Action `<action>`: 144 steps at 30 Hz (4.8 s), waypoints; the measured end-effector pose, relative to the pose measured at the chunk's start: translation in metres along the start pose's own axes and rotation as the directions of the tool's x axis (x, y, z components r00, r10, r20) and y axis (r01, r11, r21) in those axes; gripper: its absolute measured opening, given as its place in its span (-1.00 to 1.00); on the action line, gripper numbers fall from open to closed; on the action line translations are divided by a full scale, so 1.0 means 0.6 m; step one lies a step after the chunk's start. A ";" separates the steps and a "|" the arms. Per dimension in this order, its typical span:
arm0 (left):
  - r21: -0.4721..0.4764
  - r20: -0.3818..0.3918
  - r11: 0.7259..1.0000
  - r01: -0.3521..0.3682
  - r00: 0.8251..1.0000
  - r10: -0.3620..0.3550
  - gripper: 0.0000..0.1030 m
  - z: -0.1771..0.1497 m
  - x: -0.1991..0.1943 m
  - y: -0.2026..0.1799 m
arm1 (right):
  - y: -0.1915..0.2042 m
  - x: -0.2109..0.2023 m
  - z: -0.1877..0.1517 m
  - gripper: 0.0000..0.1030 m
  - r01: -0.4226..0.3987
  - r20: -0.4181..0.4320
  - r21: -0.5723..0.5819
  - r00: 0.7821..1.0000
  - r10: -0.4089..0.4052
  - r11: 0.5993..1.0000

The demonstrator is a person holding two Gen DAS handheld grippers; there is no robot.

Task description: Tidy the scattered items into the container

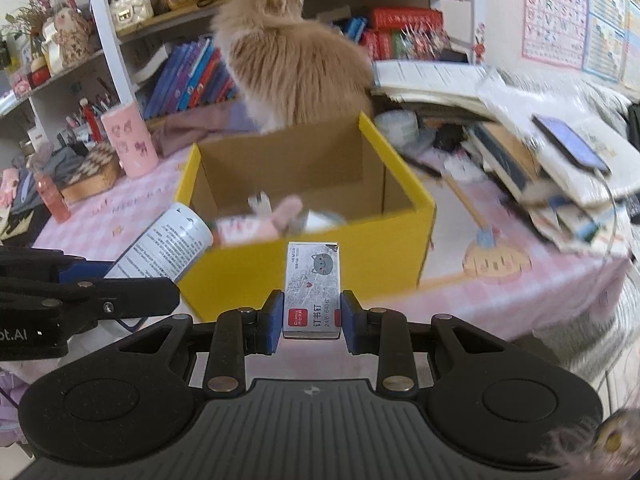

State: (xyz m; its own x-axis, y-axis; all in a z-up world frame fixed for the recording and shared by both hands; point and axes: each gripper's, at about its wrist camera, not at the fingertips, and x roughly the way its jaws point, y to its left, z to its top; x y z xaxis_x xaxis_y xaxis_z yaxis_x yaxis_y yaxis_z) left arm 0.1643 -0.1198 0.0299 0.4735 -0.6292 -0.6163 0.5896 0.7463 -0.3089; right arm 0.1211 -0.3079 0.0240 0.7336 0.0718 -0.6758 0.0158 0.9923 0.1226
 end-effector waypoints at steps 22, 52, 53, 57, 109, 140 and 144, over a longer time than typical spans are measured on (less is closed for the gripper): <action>-0.017 -0.059 0.947 -0.322 0.945 0.321 -0.40 0.133 0.197 0.076 | -0.031 0.274 0.181 -0.45 -0.146 -0.133 -0.286 0.985 0.111 0.947; -0.030 -0.066 0.884 -0.467 0.883 0.464 -0.21 0.143 0.245 0.081 | -0.046 0.336 0.217 -0.23 -0.198 -0.169 -0.321 0.974 0.149 0.926; -0.038 -0.056 0.883 -0.468 0.883 0.465 -0.19 0.143 0.238 0.080 | -0.047 0.330 0.217 -0.22 -0.195 -0.158 -0.321 0.976 0.150 0.927; -0.055 -0.005 0.882 -0.468 0.884 0.468 -0.05 0.138 0.206 0.065 | -0.048 0.297 0.214 -0.21 -0.182 -0.107 -0.306 0.982 0.156 0.935; -0.199 0.016 0.735 -0.649 0.747 0.664 0.90 -0.248 -0.177 -0.020 | 0.162 -0.075 -0.169 0.63 -0.084 0.033 -0.194 0.995 0.092 0.977; -0.249 -0.034 0.726 -0.642 0.754 0.656 1.00 -0.263 -0.196 0.010 | 0.188 -0.066 -0.171 0.95 -0.040 -0.003 -0.213 0.999 0.040 0.976; -0.252 -0.036 0.722 -0.644 0.752 0.658 1.00 -0.264 -0.198 0.010 | 0.189 -0.066 -0.171 0.96 -0.044 -0.003 -0.217 0.999 0.044 0.975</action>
State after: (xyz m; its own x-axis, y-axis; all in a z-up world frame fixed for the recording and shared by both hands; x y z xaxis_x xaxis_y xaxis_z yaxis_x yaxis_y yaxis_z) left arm 0.0076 -0.0063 -0.0136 0.7206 0.0259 -0.6929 -0.0444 0.9990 -0.0089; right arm 0.0239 -0.1876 -0.0098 0.7312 0.1161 -0.6722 -0.1645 0.9863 -0.0085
